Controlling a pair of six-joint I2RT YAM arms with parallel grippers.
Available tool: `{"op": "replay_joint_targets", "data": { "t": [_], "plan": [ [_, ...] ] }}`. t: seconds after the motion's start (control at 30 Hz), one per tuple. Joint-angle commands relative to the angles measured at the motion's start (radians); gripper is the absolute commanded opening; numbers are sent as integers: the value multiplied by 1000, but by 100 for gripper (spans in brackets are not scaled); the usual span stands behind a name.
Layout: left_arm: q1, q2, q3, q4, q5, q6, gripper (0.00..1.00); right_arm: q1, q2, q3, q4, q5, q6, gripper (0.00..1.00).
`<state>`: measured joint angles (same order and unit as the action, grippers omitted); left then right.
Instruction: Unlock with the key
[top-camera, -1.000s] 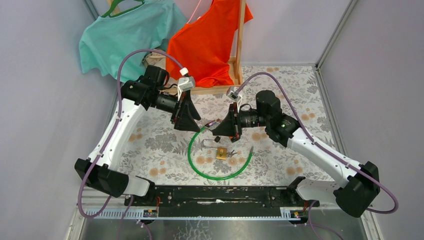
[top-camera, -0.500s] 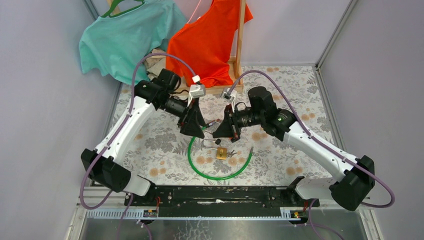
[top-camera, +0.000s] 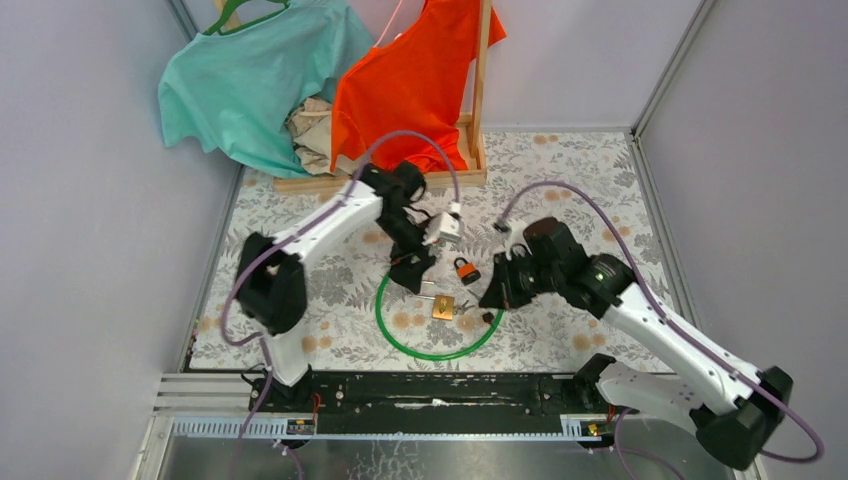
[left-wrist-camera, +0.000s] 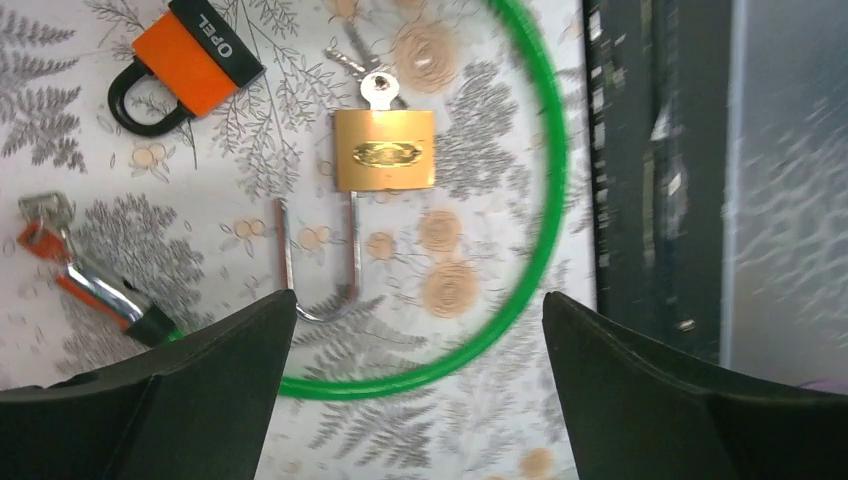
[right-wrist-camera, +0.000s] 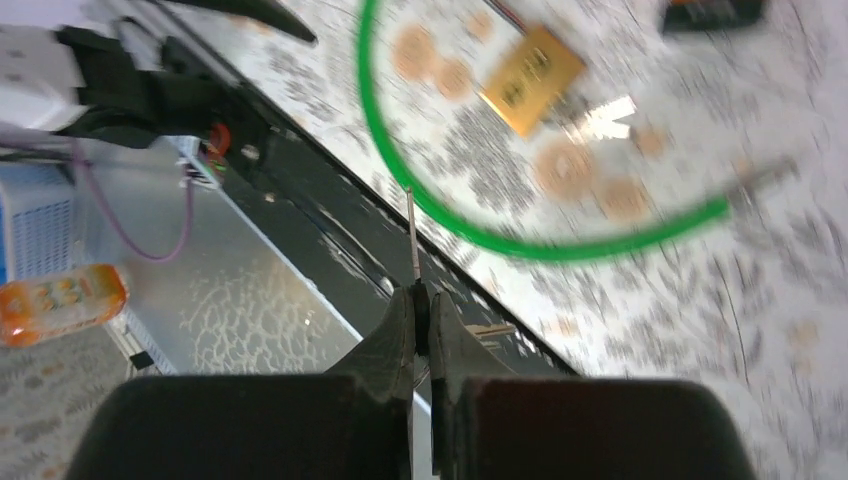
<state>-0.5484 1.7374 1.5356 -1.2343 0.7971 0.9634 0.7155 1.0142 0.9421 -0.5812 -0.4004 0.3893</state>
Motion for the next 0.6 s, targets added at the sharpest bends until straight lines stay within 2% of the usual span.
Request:
{"op": "replay_joint_targets", "data": {
  "t": [0.0,0.2,0.57],
  "plan": [
    [-72,167,106,44,-179,172,100,-1,-108,-27,-251,191,134,0],
    [-133,331,179,163,-232,255,90,-1,-208,-48,-336,305,204,0],
    [-155,398,167,371,-226,336,74,-1,-304,-140,-306,395,302,0]
  ]
}}
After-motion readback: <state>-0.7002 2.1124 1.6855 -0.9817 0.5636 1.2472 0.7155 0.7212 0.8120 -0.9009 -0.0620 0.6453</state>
